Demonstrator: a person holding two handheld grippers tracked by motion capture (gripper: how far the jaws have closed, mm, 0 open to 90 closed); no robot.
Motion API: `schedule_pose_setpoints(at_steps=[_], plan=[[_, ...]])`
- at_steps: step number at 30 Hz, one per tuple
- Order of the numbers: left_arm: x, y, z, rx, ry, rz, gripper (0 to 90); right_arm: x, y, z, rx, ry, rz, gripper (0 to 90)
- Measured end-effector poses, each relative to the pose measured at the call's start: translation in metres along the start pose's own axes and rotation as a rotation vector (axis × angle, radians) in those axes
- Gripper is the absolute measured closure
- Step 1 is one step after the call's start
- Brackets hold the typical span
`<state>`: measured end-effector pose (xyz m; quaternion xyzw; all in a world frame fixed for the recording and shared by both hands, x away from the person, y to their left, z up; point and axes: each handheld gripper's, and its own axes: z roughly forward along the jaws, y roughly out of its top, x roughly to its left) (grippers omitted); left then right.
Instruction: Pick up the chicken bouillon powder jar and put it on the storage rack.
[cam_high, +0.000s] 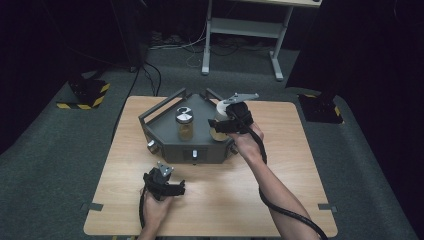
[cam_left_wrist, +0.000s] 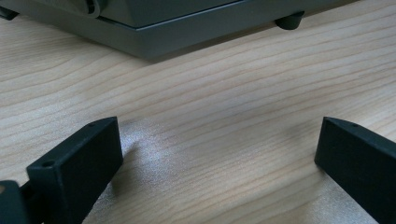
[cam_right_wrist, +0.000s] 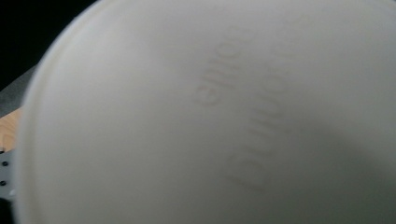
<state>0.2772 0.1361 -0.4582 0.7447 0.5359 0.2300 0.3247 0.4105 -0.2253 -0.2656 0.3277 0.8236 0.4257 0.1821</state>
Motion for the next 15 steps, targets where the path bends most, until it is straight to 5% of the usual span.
schedule_pose_setpoints(at_steps=[15], plan=[[0.000, 0.000, 0.000, 0.000, 0.000, 0.000, 0.8, 0.003, 0.006, 0.027, 0.051, -0.030, 0.016, 32.8]])
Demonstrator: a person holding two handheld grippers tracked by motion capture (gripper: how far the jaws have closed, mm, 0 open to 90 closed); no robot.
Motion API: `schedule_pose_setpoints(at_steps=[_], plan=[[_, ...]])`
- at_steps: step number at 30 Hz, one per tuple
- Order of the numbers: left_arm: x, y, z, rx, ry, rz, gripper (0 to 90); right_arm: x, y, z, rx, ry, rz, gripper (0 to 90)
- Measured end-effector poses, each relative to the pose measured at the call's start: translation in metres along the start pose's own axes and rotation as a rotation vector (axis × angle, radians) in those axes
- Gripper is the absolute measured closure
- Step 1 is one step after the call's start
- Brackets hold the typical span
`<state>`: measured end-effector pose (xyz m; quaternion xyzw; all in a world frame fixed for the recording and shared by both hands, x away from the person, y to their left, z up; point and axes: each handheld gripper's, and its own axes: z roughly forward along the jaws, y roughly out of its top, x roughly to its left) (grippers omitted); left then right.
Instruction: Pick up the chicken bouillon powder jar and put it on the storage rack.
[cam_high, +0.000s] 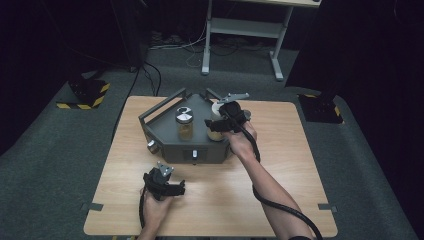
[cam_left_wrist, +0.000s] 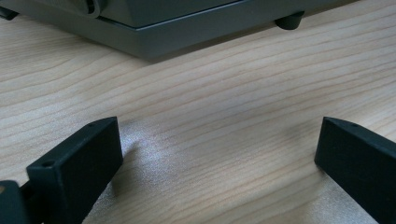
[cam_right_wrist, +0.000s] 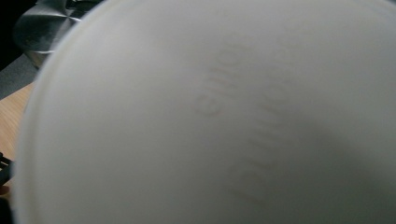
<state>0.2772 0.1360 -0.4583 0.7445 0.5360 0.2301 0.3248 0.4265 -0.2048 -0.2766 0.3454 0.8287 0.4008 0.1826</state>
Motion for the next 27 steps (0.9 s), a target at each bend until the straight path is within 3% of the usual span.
schedule_pose_setpoints(at_steps=[13, 27], plan=[[0.000, 0.000, 0.000, 0.000, 0.000, -0.001, 0.8, 0.001, 0.007, 0.013, 0.031, -0.012, 0.008, 32.8], [0.000, 0.000, 0.000, 0.000, 0.000, -0.001, 0.8, 0.002, 0.008, 0.015, 0.035, -0.013, 0.010, 32.5]])
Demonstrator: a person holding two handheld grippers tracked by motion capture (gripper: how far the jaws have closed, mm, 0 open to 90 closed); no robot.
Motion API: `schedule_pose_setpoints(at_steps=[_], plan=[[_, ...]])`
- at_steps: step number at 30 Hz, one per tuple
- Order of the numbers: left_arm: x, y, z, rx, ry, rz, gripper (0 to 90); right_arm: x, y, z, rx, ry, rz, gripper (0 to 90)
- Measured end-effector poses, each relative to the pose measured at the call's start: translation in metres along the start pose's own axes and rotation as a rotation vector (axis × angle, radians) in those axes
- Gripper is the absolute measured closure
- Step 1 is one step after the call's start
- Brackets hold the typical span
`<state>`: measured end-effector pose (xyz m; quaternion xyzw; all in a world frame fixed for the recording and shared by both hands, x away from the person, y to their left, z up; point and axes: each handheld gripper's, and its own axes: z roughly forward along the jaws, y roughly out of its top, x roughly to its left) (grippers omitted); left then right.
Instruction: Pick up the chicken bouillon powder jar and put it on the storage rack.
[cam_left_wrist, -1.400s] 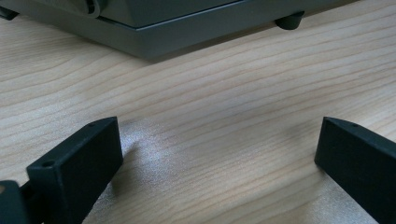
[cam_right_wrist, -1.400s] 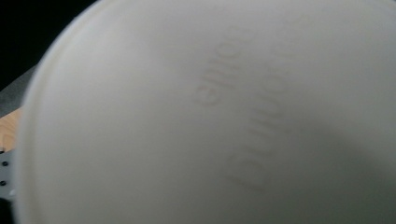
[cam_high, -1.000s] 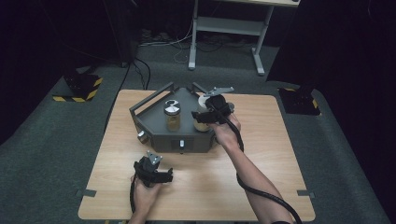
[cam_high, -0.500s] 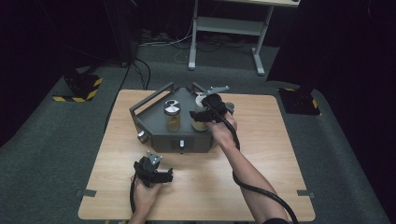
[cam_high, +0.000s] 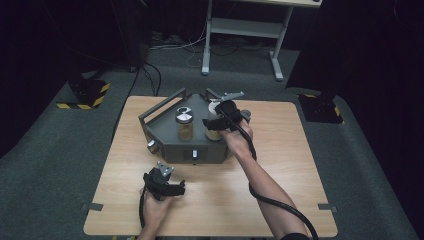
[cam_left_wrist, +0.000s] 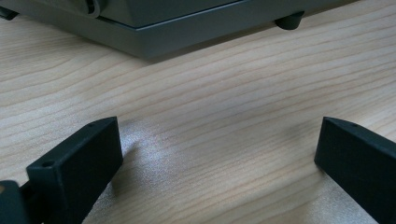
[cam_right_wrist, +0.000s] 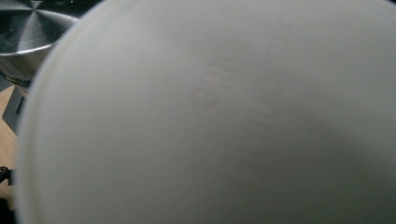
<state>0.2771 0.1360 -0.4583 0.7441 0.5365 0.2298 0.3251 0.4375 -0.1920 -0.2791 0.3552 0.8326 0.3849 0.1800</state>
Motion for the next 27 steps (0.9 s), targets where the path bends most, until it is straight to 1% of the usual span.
schedule_pose_setpoints(at_steps=[9, 10, 12, 15, 17, 22, 27], plan=[[0.000, 0.000, 0.000, 0.000, 0.000, 0.000, 0.8, -0.002, -0.001, 0.000, 0.000, 0.006, 0.008, 30.9], [0.000, 0.000, 0.000, 0.000, 0.000, 0.000, 0.8, -0.002, -0.001, 0.000, 0.000, 0.009, 0.009, 29.4], [0.000, 0.000, 0.000, 0.000, 0.000, 0.000, 0.8, -0.001, -0.002, 0.000, -0.004, 0.007, 0.010, 23.4], [0.000, 0.000, 0.000, 0.001, -0.001, 0.002, 0.8, 0.003, -0.004, -0.001, -0.021, -0.005, 0.007, 15.7], [0.000, 0.000, 0.000, 0.001, 0.000, 0.002, 0.8, 0.007, -0.005, -0.002, -0.028, -0.018, 0.001, 12.2], [0.000, 0.000, 0.000, 0.002, -0.001, 0.001, 0.8, 0.011, -0.010, -0.007, -0.052, -0.039, -0.001, 7.3], [0.000, 0.000, 0.000, 0.000, -0.001, 0.001, 0.9, 0.009, -0.013, -0.010, -0.049, -0.039, 0.002, 5.5]])
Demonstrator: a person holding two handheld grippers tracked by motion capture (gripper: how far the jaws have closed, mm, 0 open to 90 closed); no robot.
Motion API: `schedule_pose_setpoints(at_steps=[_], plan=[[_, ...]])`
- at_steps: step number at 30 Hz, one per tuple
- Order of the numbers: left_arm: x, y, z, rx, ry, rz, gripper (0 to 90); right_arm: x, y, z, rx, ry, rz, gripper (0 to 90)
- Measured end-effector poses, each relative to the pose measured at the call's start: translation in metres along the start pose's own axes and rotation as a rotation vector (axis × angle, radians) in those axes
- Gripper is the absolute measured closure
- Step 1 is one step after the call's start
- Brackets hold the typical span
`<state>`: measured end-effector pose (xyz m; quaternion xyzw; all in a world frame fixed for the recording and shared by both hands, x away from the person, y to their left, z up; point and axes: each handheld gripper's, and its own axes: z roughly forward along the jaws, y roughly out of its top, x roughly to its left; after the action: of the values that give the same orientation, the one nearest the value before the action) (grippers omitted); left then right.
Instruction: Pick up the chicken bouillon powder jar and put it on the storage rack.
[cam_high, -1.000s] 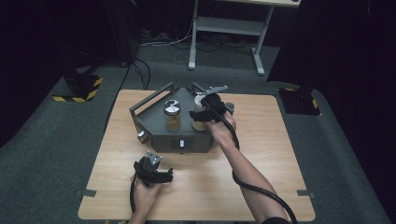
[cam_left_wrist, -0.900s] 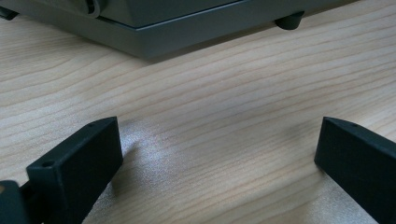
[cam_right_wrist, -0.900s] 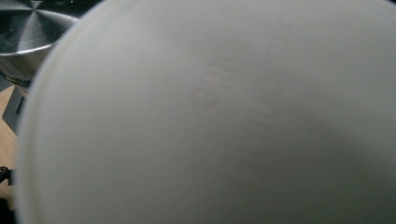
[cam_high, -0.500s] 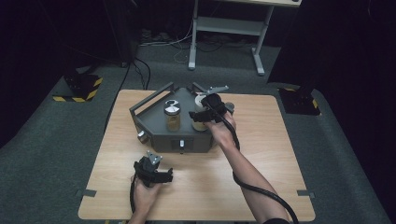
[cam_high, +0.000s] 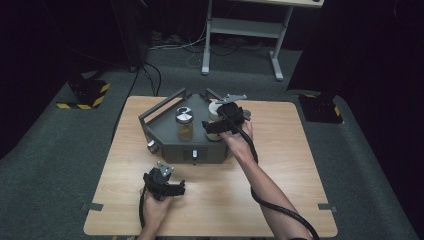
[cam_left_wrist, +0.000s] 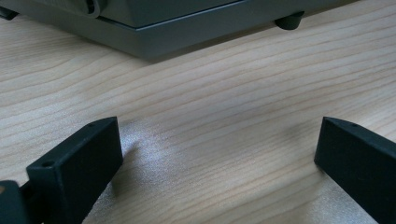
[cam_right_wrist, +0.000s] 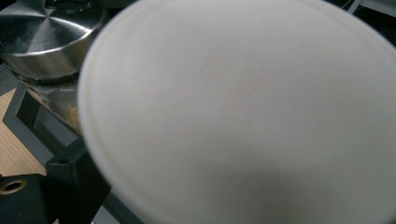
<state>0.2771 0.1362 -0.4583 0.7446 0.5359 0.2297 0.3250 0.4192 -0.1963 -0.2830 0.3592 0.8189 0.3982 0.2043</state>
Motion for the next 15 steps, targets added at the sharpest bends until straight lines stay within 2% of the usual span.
schedule_pose_setpoints(at_steps=[15], plan=[[0.000, 0.000, 0.000, 0.000, -0.001, -0.001, 0.9, -0.005, -0.027, -0.025, -0.048, 0.004, 0.020, 4.6]])
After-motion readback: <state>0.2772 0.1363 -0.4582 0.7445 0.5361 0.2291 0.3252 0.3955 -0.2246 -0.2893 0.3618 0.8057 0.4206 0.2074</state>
